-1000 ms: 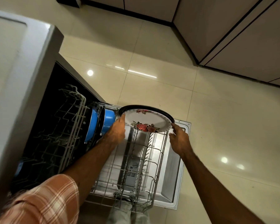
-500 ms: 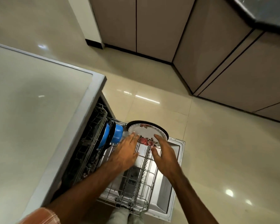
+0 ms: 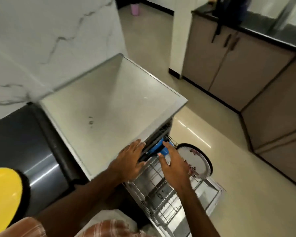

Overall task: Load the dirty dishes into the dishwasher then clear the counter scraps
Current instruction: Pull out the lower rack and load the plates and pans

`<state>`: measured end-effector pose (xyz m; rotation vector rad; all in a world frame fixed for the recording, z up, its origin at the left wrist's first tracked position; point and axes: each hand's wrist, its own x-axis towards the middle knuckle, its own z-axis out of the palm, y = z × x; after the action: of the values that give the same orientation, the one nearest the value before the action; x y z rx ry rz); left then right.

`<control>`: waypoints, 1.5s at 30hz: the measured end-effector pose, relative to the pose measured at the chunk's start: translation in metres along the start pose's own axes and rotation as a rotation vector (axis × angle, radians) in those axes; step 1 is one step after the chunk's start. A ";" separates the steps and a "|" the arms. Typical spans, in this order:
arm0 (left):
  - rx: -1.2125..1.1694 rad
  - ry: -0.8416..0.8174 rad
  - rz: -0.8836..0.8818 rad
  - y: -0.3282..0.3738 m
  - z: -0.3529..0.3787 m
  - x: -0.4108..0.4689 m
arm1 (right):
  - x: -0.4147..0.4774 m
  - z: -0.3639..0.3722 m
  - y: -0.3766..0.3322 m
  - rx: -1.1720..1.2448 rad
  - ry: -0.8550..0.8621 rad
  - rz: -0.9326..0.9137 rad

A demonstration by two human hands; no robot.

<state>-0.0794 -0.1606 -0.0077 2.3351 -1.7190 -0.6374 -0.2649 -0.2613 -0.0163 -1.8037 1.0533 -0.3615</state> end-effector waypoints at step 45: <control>-0.417 0.526 -1.165 -0.371 -0.077 -0.461 | -0.027 0.613 -0.381 0.011 -0.760 0.121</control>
<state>0.1633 0.3836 0.0279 2.6213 0.0919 -0.3676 0.3044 0.1822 0.0221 -1.6390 0.6043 0.3762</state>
